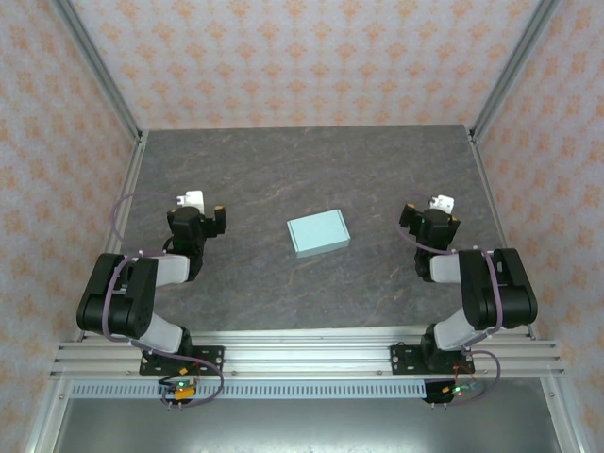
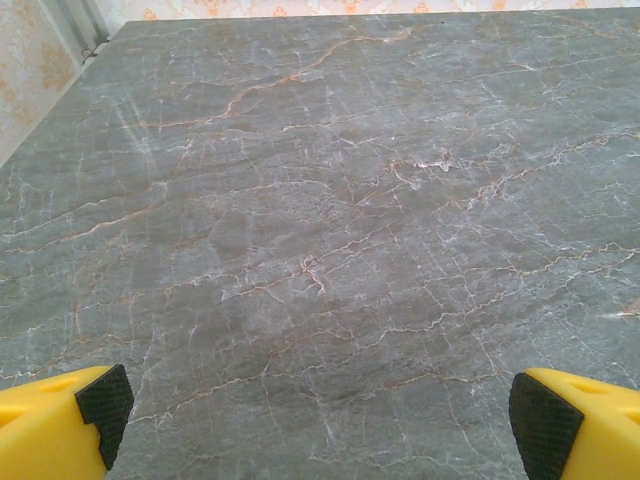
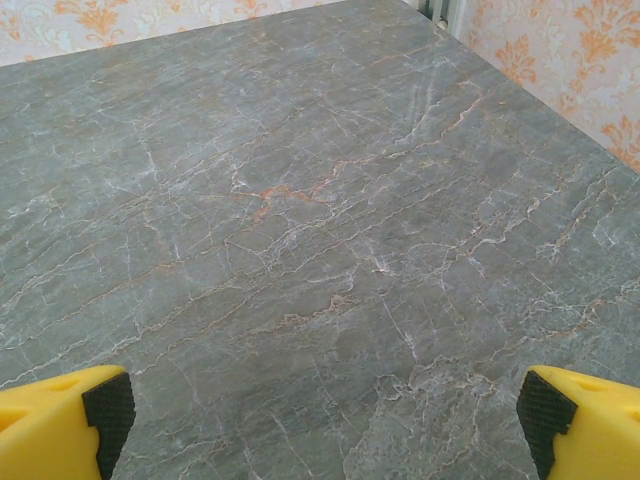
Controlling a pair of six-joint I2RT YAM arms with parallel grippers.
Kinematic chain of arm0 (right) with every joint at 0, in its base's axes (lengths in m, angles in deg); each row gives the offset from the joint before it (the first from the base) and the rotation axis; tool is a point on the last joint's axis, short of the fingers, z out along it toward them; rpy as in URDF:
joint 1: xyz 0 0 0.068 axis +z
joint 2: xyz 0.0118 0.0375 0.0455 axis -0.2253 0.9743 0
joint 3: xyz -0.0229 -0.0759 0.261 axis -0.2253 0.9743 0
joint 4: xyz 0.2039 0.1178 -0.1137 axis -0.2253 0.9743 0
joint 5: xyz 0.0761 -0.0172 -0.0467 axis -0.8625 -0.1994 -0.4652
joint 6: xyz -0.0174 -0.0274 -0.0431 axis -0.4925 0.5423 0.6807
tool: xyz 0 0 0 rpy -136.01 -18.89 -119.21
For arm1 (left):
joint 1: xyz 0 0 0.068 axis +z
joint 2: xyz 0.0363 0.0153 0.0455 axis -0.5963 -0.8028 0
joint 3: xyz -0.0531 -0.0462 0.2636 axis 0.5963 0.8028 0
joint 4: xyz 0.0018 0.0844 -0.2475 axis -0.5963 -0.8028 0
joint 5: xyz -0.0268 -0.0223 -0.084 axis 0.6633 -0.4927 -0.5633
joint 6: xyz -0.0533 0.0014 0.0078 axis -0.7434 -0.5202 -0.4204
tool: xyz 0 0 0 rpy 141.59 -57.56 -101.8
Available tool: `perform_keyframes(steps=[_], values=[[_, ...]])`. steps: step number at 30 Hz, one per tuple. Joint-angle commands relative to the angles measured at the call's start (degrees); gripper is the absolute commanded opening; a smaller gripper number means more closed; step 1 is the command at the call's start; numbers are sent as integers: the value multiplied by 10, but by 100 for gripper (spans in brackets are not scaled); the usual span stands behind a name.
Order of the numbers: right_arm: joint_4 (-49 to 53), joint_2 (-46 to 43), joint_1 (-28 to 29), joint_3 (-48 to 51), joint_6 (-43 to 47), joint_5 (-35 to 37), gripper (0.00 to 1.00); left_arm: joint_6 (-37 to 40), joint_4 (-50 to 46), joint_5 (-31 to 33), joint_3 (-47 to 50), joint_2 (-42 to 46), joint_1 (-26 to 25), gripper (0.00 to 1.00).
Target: Fold the paper box
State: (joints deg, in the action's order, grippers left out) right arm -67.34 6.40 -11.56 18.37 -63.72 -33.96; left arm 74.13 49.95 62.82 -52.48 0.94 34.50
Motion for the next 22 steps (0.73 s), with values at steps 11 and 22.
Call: perform_keyframes(steps=[11, 22], values=[[27, -5, 4, -23, 16, -49, 99, -1, 19, 1, -2, -1, 0, 100], [18, -9, 1, -17, 15, -52, 99, -1, 19, 1, -2, -1, 0, 100]])
